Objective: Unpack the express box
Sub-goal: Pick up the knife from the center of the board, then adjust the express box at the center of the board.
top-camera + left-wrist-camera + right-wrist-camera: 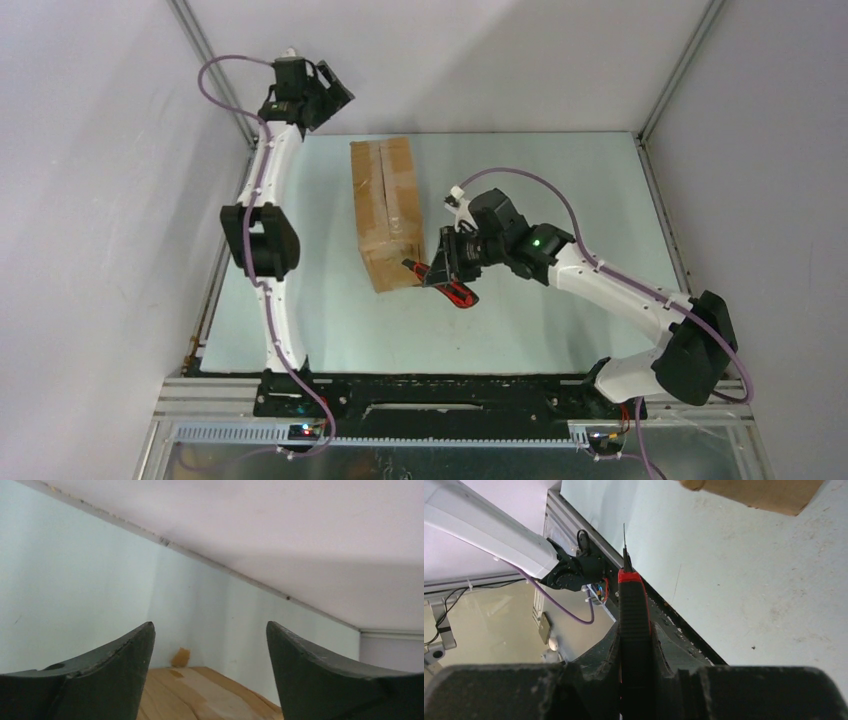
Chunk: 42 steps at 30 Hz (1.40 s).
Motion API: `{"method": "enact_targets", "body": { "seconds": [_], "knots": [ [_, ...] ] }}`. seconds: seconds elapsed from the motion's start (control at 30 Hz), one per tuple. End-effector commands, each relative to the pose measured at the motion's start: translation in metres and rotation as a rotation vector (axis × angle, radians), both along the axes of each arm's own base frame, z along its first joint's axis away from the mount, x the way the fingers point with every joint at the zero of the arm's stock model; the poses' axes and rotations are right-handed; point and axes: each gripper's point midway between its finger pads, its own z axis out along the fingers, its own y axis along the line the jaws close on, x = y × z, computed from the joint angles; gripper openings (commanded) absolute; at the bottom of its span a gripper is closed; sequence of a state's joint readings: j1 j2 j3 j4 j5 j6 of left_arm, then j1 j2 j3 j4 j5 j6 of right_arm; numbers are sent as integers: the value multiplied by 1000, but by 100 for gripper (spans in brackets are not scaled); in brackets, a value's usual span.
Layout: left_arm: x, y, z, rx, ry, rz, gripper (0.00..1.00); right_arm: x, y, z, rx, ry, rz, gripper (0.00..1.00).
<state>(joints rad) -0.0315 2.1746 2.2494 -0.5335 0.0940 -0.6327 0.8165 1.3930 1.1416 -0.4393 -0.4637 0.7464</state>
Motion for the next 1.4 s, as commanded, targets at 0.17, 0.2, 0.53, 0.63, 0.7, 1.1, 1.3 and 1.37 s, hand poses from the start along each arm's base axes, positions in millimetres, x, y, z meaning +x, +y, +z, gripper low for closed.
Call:
{"method": "enact_targets", "body": {
  "seconds": [0.17, 0.2, 0.53, 0.63, 0.7, 1.1, 1.3, 1.37],
  "knots": [
    [-26, -27, -54, -18, 146, -80, 69, 23, -12, -1, -26, -44, -42, 0],
    [-33, -29, -59, -18, 156, -79, 65, 25, -14, -2, -32, -46, -51, 0],
    [-117, -43, -69, -63, 143, -83, 42, 21, -45, 4, -119, -97, -115, 0],
    [-148, -48, -82, -44, 164, -94, 40, 0, -62, 12, -169, -132, -107, 0],
    [-167, -54, -92, -54, 176, -105, 39, -15, -75, 15, -198, -145, -93, 0],
    [-225, -49, -128, -120, 221, -11, 36, -77, -128, -8, -408, -109, 3, 0],
    [-221, -47, -118, -117, 212, 5, 39, -95, -143, 1, -385, -112, 19, 0],
    [-219, -48, -111, -120, 200, -2, 42, -104, -142, 9, -336, -112, 48, 0]
  ]
}}
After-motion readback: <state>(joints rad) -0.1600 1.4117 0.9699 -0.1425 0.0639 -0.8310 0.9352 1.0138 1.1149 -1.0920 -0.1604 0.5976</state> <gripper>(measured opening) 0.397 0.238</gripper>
